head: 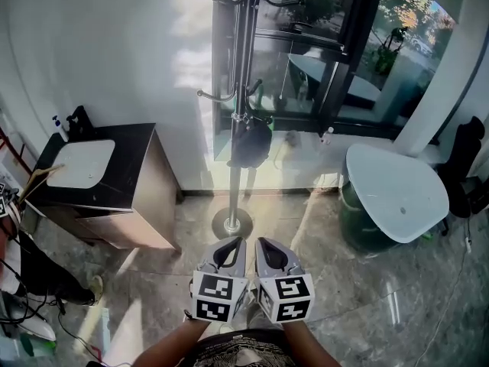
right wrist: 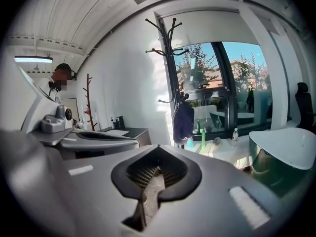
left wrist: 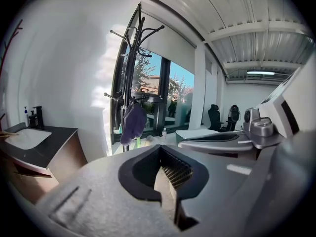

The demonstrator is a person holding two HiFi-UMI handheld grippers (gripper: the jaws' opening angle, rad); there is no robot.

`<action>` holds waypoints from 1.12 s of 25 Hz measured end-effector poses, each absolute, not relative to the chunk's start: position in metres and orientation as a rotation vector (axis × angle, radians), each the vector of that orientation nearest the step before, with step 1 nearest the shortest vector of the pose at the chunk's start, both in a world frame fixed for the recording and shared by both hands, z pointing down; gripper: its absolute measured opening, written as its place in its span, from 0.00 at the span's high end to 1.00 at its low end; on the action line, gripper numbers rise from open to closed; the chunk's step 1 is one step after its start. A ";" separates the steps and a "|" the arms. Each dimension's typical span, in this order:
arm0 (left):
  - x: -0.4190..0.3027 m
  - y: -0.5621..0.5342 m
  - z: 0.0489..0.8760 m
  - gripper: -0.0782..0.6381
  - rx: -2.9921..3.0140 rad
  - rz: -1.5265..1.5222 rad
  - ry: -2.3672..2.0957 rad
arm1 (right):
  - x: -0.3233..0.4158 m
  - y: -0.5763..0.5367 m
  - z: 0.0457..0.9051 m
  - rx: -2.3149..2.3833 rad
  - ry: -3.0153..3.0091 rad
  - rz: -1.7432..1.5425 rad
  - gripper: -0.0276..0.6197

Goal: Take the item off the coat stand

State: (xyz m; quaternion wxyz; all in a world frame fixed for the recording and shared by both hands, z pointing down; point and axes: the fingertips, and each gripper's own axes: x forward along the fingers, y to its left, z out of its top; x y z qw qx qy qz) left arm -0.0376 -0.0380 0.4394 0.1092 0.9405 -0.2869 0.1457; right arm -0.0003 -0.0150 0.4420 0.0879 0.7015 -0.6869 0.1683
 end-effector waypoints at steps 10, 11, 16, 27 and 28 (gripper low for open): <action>0.008 -0.085 0.438 0.89 2.700 0.401 -0.839 | 0.044 -0.063 0.441 2.034 -2.086 0.465 0.95; 0.012 -0.091 0.437 0.89 2.697 0.405 -0.846 | 0.048 -0.068 0.441 2.023 -2.085 0.462 0.95; 0.032 -0.117 0.439 0.89 2.679 0.427 -0.889 | 0.074 -0.096 0.440 2.002 -2.092 0.445 0.95; 0.059 -0.166 0.448 0.89 2.609 0.466 -1.010 | 0.119 -0.160 0.441 1.937 -2.124 0.379 0.94; 0.062 -0.170 0.448 0.89 2.606 0.469 -1.021 | 0.122 -0.165 0.442 1.930 -2.129 0.380 0.90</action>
